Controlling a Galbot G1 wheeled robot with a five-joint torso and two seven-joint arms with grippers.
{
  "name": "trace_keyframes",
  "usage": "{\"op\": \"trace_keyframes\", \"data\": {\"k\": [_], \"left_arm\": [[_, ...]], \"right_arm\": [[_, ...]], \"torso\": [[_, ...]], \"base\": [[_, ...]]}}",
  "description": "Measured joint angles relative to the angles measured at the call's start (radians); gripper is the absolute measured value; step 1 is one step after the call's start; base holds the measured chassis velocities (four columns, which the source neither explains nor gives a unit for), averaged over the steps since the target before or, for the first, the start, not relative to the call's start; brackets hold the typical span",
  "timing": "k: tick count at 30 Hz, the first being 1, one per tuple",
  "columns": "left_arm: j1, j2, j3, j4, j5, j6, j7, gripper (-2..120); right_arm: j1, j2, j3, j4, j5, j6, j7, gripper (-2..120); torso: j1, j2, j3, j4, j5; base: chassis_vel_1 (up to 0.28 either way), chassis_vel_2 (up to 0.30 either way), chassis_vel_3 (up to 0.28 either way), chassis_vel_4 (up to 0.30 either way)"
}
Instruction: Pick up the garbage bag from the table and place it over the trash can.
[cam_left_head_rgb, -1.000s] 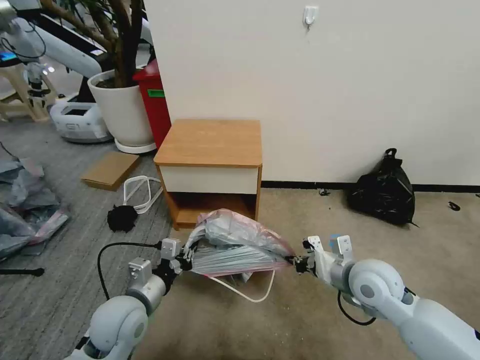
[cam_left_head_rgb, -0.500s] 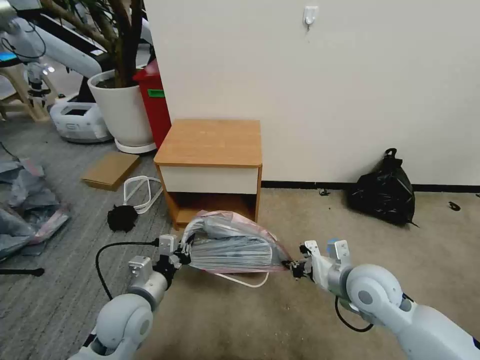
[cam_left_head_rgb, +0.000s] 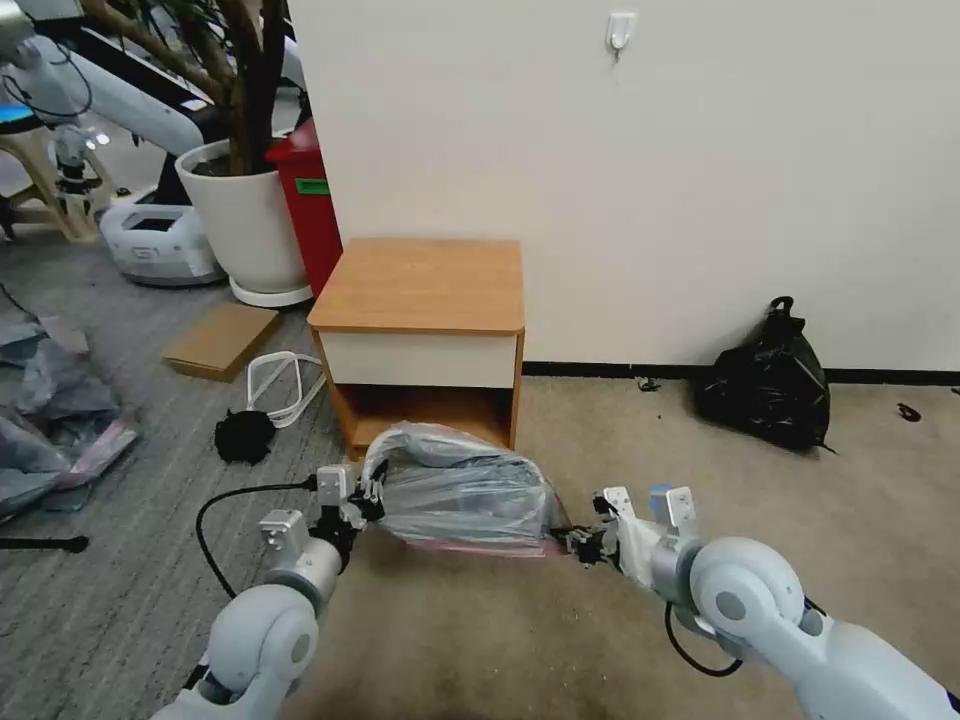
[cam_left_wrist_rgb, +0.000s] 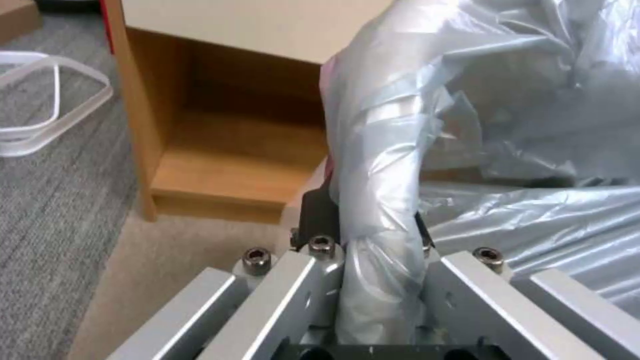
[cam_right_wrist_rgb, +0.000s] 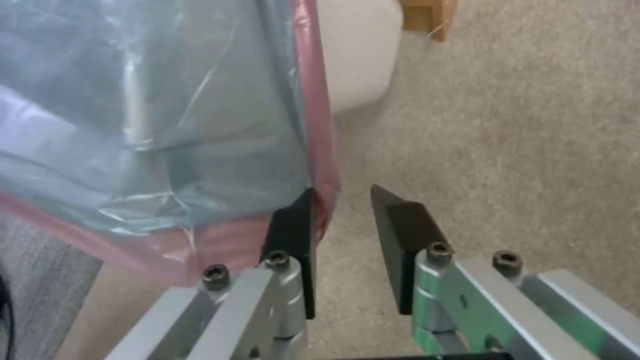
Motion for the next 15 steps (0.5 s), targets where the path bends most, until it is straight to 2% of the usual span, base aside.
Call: {"op": "trace_keyframes", "data": {"k": [8,13,15], "left_arm": [[-0.001,-0.018,0.006,0.001,-0.008,-0.003,-0.037,3],[0.001,-0.017,0.007,-0.001,-0.011,-0.003,-0.046,3],[0.0,-0.017,0.004,-0.002,-0.016,-0.002,-0.052,3]], "right_arm": [[-0.013,0.006,0.008,0.016,0.0,0.001,-0.003,22],[-0.017,0.009,0.013,0.014,-0.02,0.006,-0.005,11],[-0.02,0.005,0.016,0.013,-0.033,0.01,-0.016,3]], "torso": [[0.0,0.0,0.0,0.0,0.0],[0.0,0.0,0.0,0.0,0.0],[0.0,0.0,0.0,0.0,0.0]], "base": [[0.0,0.0,0.0,0.0],[0.0,0.0,0.0,0.0],[0.0,0.0,0.0,0.0]]}}
